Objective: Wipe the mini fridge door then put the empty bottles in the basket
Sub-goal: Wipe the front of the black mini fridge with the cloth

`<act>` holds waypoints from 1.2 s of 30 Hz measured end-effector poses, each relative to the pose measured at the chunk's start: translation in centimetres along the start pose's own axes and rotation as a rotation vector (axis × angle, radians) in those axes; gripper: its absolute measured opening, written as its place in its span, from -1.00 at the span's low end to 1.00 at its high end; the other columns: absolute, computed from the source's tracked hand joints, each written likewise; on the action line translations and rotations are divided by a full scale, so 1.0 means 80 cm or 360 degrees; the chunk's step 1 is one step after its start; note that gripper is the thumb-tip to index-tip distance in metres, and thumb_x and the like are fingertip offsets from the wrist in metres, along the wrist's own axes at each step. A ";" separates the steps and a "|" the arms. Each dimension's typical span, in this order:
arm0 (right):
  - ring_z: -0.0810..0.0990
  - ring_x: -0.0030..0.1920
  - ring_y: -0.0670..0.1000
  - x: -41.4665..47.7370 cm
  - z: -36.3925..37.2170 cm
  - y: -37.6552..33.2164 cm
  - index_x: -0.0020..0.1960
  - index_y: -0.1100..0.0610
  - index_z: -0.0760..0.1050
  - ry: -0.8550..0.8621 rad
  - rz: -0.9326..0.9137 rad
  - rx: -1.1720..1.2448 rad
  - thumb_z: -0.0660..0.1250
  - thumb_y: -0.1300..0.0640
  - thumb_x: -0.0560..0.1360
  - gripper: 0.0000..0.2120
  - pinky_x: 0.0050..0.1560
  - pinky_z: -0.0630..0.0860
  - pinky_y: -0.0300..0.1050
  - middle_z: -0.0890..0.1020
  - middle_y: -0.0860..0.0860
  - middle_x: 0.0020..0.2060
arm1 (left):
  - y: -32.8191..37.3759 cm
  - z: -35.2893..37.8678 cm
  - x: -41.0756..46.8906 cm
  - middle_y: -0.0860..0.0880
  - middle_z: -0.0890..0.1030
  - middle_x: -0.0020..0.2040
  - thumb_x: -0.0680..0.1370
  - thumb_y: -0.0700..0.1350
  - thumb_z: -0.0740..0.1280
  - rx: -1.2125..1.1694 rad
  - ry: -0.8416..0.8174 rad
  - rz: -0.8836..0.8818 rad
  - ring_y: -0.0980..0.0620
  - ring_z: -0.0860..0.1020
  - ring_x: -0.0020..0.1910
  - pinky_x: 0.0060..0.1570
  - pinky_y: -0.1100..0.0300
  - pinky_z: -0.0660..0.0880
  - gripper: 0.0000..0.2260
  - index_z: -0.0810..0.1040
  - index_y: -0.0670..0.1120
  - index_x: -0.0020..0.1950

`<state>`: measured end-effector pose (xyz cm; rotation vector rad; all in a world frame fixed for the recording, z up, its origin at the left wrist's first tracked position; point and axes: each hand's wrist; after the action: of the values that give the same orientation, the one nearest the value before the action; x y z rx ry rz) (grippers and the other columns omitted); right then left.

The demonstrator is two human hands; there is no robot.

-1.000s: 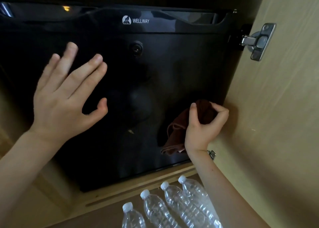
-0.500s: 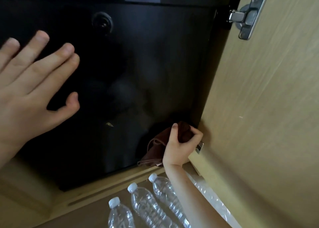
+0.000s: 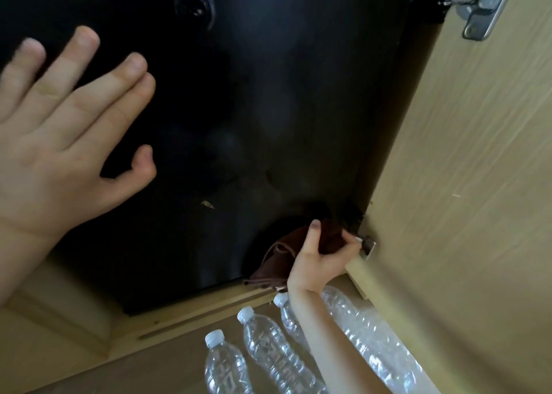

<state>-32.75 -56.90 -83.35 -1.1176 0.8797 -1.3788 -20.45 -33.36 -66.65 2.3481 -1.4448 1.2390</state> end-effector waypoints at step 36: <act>0.41 0.08 -0.28 -0.006 0.044 -0.115 0.04 0.37 0.48 -0.0600 -0.1084 0.0068 0.50 0.22 0.45 -0.70 0.13 0.36 -0.43 0.45 0.27 0.00 | 0.033 -0.031 0.019 -0.09 0.44 0.44 0.55 -0.10 0.35 0.0469 0.0521 0.0138 -0.18 0.35 0.47 0.48 -0.11 0.22 -0.53 0.44 -0.16 0.45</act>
<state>-32.04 -54.96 -73.67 -1.6641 0.1882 -1.6290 -23.66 -34.67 -64.77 2.1231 -1.3442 1.8708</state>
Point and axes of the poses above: each hand's wrist, its own x-axis towards the middle knuckle, its own z-axis out of the palm, y = z × x
